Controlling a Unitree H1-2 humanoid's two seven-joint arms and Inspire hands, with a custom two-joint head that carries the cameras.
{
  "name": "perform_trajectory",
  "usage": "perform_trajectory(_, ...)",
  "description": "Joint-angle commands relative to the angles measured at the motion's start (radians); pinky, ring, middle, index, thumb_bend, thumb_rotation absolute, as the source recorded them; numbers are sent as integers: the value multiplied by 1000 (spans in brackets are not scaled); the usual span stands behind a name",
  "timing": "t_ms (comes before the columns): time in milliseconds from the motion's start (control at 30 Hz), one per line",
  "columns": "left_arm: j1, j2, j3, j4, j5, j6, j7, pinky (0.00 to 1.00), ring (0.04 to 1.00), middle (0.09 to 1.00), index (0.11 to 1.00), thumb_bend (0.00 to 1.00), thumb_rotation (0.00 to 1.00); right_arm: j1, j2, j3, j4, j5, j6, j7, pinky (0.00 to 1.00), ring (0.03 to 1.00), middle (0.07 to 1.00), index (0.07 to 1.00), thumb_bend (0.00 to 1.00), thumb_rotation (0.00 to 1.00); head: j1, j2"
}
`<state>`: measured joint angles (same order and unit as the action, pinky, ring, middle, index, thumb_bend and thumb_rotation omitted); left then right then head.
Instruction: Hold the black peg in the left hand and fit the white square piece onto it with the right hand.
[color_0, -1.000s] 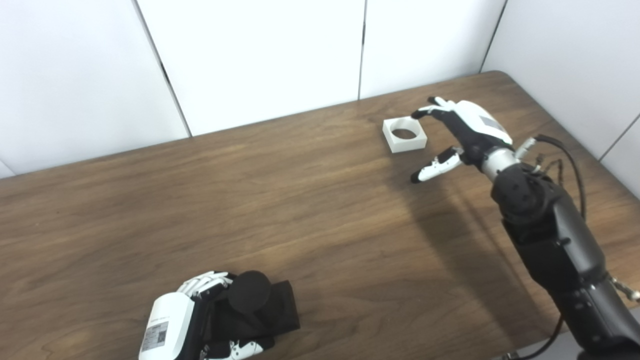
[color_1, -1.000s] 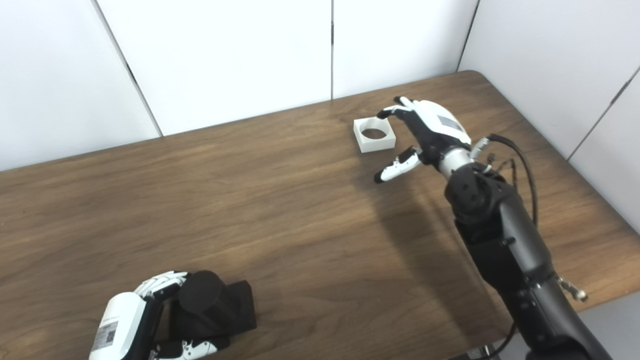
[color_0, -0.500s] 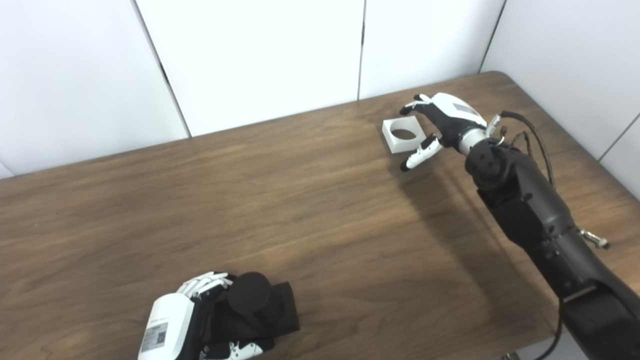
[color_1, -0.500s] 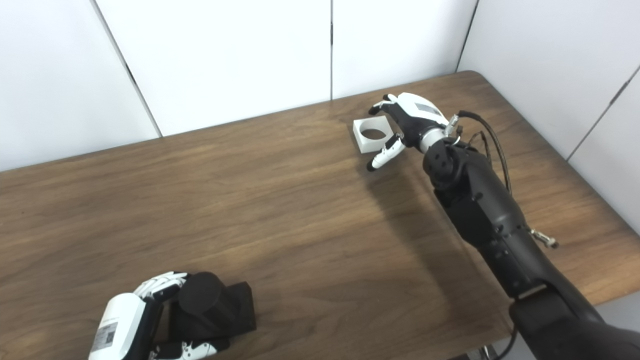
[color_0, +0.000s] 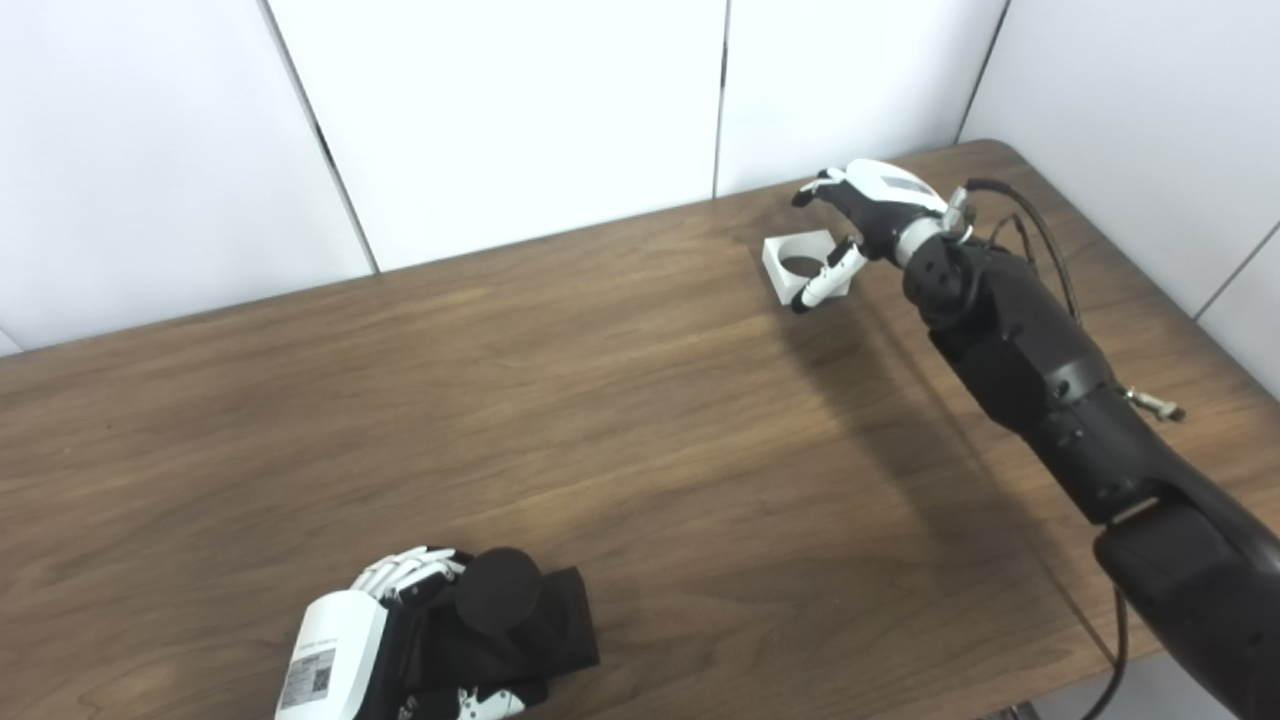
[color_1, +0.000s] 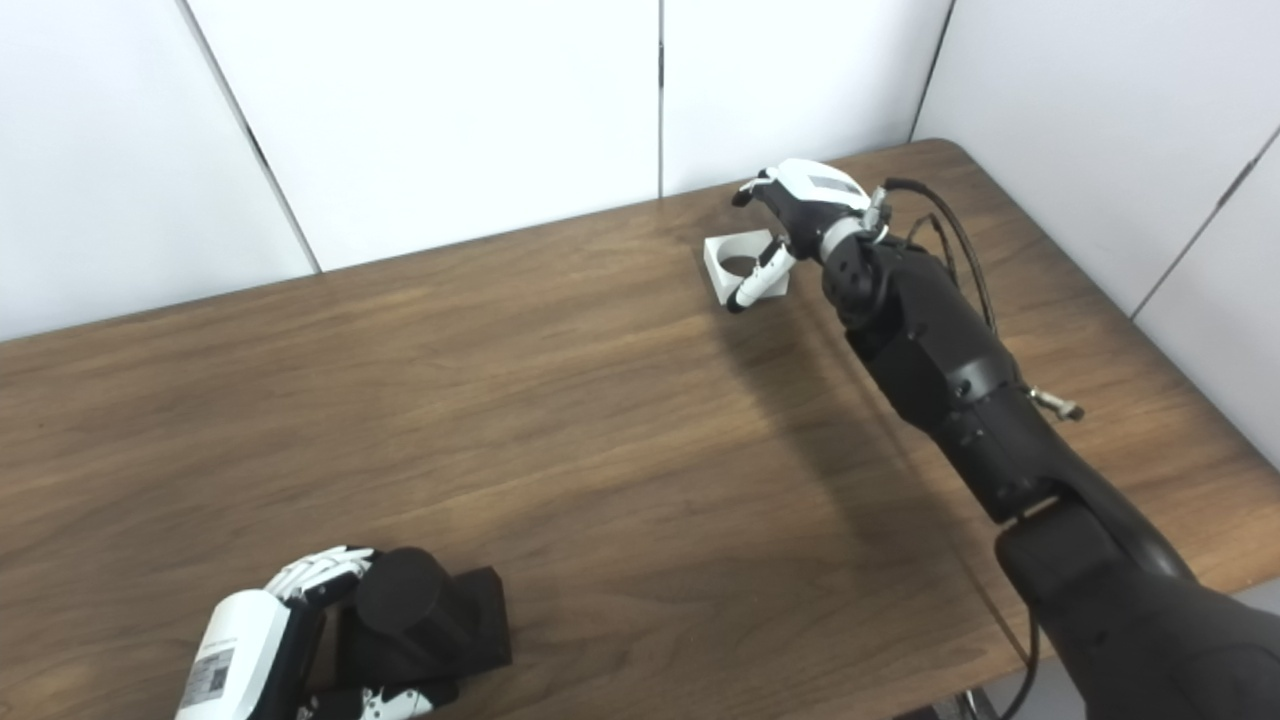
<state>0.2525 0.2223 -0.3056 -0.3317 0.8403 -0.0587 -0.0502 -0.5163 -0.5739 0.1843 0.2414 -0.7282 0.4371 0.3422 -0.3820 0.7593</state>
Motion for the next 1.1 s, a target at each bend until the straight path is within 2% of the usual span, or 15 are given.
perform_trajectory(0,39,24,-5,16,-3,17,-40,805,801,740,482,523,51,-67,-39,5,5,-17,-11,-23,1000,1000,962,815,866,211,1,2)
perform_trajectory(400,45,15,-7,-4,-2,24,-45,805,803,740,482,523,50,-127,-74,113,84,-48,-31,4,1000,1000,929,739,829,193,7,9)
perform_trajectory(600,46,4,-8,-18,-1,34,-51,803,803,739,482,523,50,-143,-87,143,103,-47,-62,0,989,979,883,636,811,157,16,10)
perform_trajectory(633,46,2,-9,-20,0,35,-52,800,801,737,482,523,49,-141,-87,140,108,-39,-79,-14,989,966,860,549,641,143,18,12)
perform_trajectory(700,45,-1,-10,-23,1,38,-54,799,800,736,482,523,49,-136,-89,136,116,-33,-116,-39,983,949,837,503,553,134,22,12)
perform_trajectory(867,42,-9,-12,-24,6,40,-56,796,800,735,482,523,49,-124,-93,134,120,-35,-173,-76,931,893,776,485,522,127,32,11)
perform_trajectory(1067,37,-24,-20,-25,22,45,-54,790,792,730,482,523,49,-114,-103,136,109,-38,-209,-78,927,880,766,485,521,126,55,9)
